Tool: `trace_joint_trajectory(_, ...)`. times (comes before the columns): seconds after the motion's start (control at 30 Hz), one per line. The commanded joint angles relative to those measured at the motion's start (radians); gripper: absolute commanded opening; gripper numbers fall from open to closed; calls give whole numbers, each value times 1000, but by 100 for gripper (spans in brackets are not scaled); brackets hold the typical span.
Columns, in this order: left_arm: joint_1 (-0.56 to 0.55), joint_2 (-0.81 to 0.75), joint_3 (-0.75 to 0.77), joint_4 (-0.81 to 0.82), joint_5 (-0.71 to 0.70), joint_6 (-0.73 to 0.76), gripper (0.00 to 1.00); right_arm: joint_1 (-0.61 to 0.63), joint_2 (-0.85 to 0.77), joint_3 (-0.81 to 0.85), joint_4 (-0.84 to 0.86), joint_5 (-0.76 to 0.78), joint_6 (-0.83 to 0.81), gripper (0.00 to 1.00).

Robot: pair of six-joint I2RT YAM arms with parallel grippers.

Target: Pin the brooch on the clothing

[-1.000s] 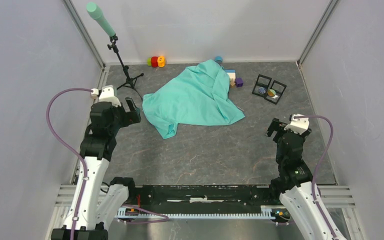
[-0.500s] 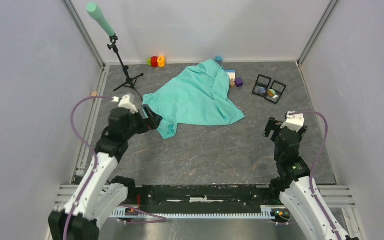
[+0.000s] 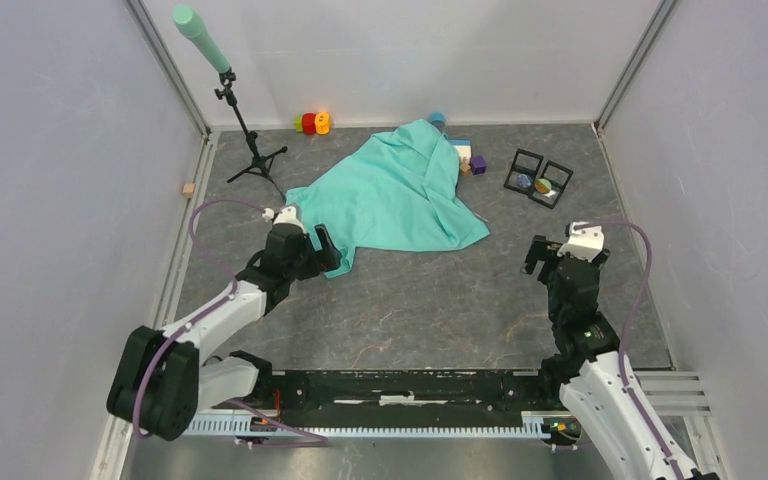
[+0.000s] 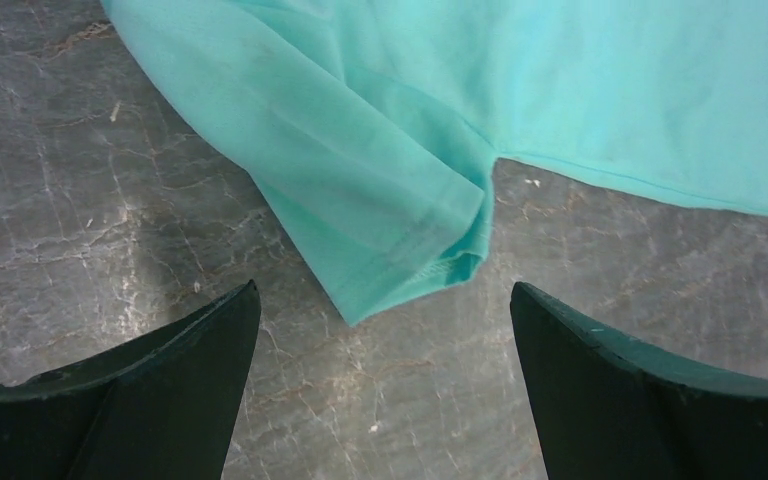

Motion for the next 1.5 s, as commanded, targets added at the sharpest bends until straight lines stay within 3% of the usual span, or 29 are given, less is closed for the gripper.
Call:
trace_joint_trajectory(0.0, 47, 82, 14, 119, -40, -46, 100, -1, 20, -9, 27, -36, 8, 98)
trace_joint_trajectory(0.5, 61, 245, -4, 307, 111, -95, 97, -1, 126, -14, 64, -152, 42, 98)
trace_joint_trajectory(0.57, 61, 251, -1, 315, 109, -84, 87, -2, 134, -14, 64, -157, 41, 98)
trace_joint_trajectory(0.67, 62, 233, -11, 314, 72, -81, 52, -1, 144, -13, 64, -168, 40, 98)
trace_joint_trajectory(0.73, 67, 185, -31, 309, 31, -84, 37, -1, 149, -8, 61, -179, 36, 98)
trace_joint_trajectory(0.97, 99, -57, -103, 148, -30, -65, 35, -1, 163, -4, 68, -242, 4, 98)
trace_joint_trajectory(1.13, 196, -235, -183, 15, 38, -83, 21, -1, 217, -4, 98, -353, -12, 98)
trace_joint_trajectory(1.2, 238, -308, -216, -9, 102, -100, 22, -2, 248, -4, 100, -391, -14, 98)
trace_joint_trajectory(1.3, 245, -382, -231, 8, 195, -111, 42, -1, 291, -4, 100, -409, -9, 98)
trace_joint_trajectory(1.47, 233, -305, -137, -18, 218, -53, 48, 0, 312, -15, 156, -438, 11, 98)
